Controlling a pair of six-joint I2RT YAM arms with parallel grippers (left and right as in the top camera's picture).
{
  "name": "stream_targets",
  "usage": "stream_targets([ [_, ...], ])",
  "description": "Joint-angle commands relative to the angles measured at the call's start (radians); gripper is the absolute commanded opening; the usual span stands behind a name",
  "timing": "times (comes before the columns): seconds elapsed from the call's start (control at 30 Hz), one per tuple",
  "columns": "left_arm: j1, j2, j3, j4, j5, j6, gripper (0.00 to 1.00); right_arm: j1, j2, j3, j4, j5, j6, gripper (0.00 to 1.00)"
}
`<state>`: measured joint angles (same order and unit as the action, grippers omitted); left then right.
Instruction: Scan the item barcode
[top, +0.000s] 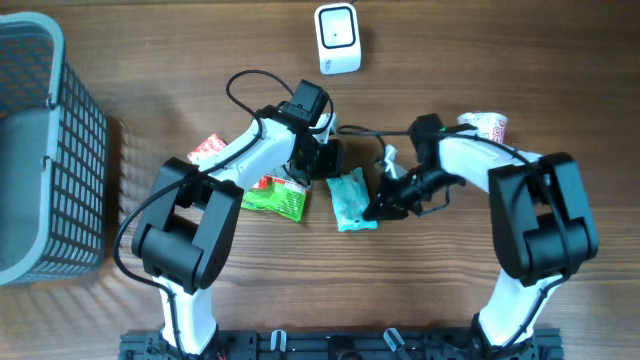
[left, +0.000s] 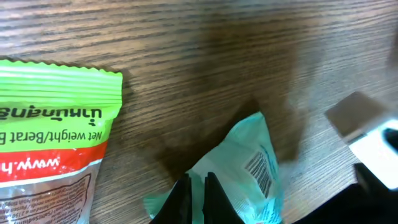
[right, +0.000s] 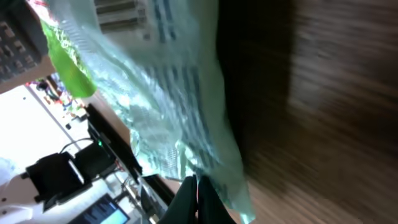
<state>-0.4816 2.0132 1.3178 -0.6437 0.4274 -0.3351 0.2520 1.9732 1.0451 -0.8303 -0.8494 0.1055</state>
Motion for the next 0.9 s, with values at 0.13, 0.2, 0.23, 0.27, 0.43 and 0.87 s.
stream_targets([
  [0.13, -0.005, 0.004, 0.01, -0.084, -0.009, -0.013, 0.05, 0.041, -0.019, -0.009, 0.093, 0.512, 0.262, 0.04],
  [0.2, -0.005, 0.004, 0.01, -0.111, -0.01, -0.013, 0.05, 0.04, -0.019, -0.002, 0.102, 0.621, 0.264, 0.04],
  [0.23, -0.005, 0.004, 0.01, -0.12, -0.01, -0.013, 0.05, 0.04, -0.019, 0.004, 0.11, 0.644, 0.261, 0.04],
  [0.27, -0.005, 0.004, 0.01, -0.129, -0.009, -0.013, 0.05, 0.04, -0.019, 0.014, 0.119, 0.657, 0.255, 0.04],
  [0.43, -0.005, 0.004, 0.01, -0.18, -0.009, -0.013, 0.05, 0.04, -0.019, 0.13, 0.173, 0.669, 0.182, 0.07],
  [0.87, 0.081, -0.134, 0.07, -0.188, -0.032, -0.025, 0.09, 0.061, -0.035, 0.471, -0.36, 0.366, 0.058, 0.04],
])
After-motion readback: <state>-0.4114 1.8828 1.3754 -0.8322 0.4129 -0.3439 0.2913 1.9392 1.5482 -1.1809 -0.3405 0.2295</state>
